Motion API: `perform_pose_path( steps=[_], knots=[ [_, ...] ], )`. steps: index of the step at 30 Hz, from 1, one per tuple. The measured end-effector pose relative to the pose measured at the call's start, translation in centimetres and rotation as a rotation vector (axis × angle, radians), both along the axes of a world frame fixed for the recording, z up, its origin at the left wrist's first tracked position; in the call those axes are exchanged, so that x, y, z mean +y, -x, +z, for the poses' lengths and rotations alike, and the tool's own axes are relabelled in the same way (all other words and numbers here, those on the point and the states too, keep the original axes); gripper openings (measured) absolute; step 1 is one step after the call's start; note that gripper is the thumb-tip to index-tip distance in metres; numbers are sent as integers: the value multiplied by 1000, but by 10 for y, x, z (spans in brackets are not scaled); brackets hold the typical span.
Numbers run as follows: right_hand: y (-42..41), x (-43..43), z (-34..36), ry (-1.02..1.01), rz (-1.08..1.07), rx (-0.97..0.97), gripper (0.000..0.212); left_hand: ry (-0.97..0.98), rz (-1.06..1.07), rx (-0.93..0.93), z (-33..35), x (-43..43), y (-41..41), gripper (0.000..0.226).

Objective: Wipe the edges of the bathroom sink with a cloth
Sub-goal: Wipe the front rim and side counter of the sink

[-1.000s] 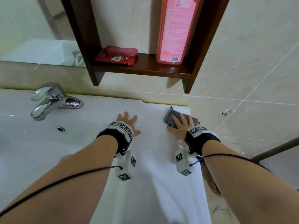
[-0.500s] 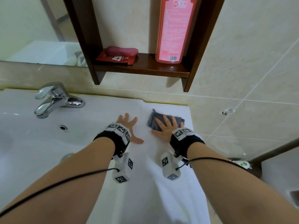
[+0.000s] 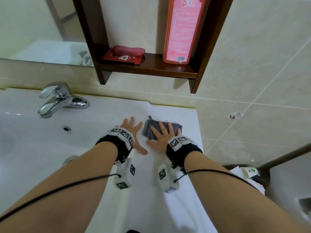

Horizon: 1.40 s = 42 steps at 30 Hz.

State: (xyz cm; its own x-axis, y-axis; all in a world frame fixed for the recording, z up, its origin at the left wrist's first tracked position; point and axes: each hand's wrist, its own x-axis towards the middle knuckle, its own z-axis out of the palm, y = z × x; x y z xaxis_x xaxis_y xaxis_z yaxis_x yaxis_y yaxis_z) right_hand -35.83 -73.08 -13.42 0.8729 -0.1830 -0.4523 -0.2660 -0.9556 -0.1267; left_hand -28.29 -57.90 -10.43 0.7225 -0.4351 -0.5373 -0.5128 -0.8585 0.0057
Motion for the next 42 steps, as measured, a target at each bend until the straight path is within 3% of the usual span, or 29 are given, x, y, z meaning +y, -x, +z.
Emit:
perform_pose_path(
  steps=[4, 12, 19, 24, 33, 42],
  knots=[
    [5, -14, 6, -25, 11, 21, 69, -1, -8, -25, -6, 2, 0, 137],
    [29, -60, 13, 51, -207, 56, 73, 42, 4, -38, -11, 7, 4, 131],
    [9, 12, 5, -5, 64, 46, 68, 57, 8, -72, -14, 7, 7, 132],
    [11, 16, 6, -13, 82, 31, 59, 69, 10, -68, -14, 8, 10, 127],
    [40, -43, 17, 40, -158, 85, 67, 37, -35, -53, -8, 6, 20, 110],
    [28, 11, 14, -41, 13, 47, 66, 34, -38, -73, -13, 4, 18, 108]
  ],
)
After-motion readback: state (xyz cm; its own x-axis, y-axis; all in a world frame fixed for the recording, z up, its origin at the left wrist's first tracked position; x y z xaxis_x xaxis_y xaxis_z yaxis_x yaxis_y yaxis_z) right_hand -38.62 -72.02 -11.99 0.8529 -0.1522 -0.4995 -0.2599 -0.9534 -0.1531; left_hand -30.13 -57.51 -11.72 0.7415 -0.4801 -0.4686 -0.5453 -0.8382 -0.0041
